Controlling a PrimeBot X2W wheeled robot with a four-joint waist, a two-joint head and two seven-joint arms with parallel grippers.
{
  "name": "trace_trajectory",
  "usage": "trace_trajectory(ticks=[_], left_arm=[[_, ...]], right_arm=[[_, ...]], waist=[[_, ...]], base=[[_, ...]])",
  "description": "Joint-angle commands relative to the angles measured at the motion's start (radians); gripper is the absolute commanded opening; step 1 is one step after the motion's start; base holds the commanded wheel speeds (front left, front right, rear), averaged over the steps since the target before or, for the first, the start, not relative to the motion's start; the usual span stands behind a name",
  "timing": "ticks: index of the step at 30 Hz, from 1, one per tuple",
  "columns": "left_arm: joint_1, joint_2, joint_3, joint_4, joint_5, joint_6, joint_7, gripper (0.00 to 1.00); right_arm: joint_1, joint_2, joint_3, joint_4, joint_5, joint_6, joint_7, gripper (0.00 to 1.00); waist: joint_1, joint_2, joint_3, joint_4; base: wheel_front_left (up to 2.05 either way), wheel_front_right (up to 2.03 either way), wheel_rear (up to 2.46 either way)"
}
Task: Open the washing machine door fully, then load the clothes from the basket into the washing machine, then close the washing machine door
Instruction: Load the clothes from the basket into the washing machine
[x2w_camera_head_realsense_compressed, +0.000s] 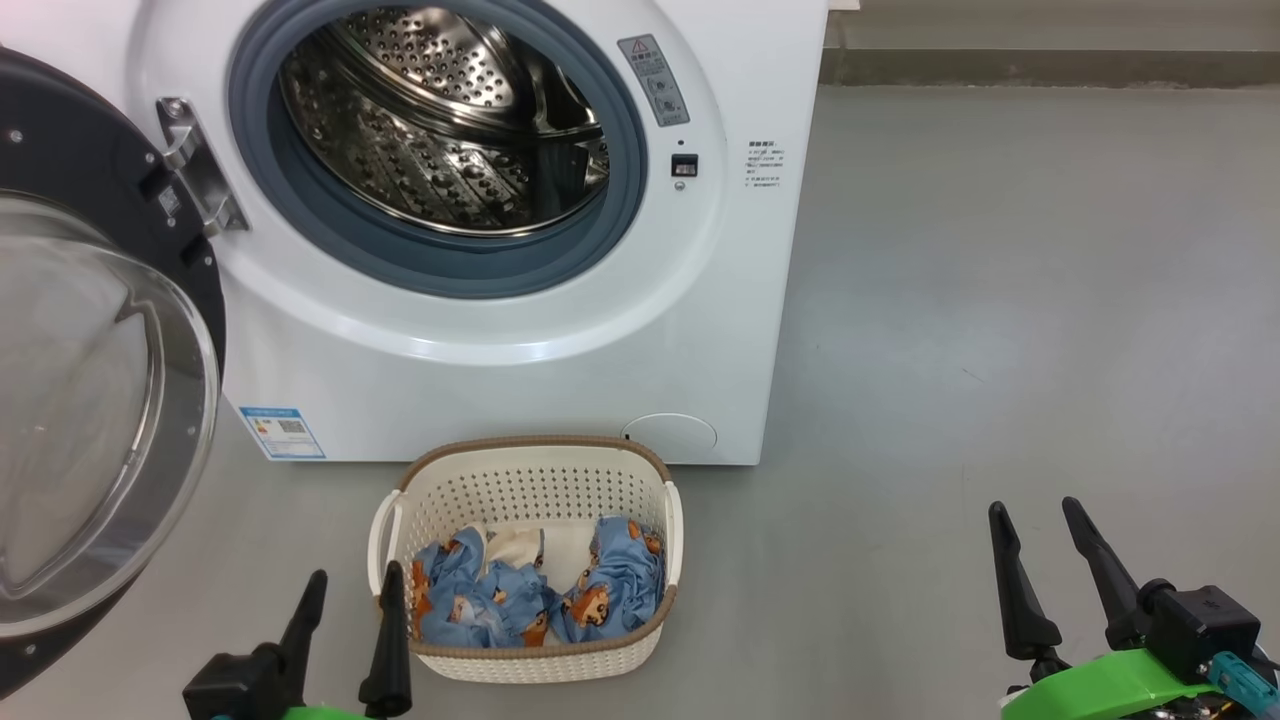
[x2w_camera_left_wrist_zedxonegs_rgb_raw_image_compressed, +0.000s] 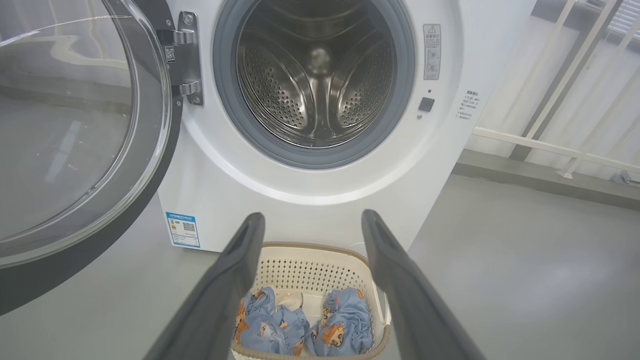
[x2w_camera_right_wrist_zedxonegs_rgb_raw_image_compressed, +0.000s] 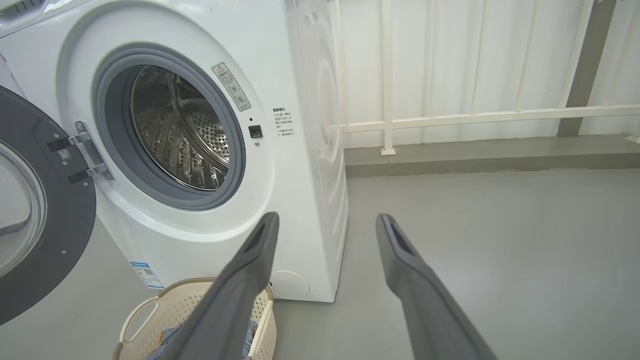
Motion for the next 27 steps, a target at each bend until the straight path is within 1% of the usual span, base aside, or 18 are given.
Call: trace_trajectory(ticks=[1, 15, 27], left_arm=[[-0.024, 0.005, 0.027, -0.025, -0.001, 0.006, -0.014, 1.00], [-0.027, 0.005, 0.013, -0.025, 0.012, 0.007, -0.014, 1.00], [-0.024, 0.005, 0.018, -0.037, -0.010, 0.002, -0.014, 1.00]], right_arm=[[-0.025, -0.004, 0.024, -0.021, 0.005, 0.002, -0.012, 1.00], [-0.025, -0.004, 0.024, -0.018, 0.000, 0.002, -0.012, 1.00], [-0.027, -0.004, 0.027, -0.014, 0.000, 0.002, -0.012, 1.00]], waist=[[0.0000, 0.0000, -0.001, 0.000], [0.0000, 0.0000, -0.001, 0.002], [0.0000, 0.0000, 0.001, 0.004]], base=[[0.00, 0.00, 0.00], [0.00, 0.00, 0.00], [0.00, 0.00, 0.00]])
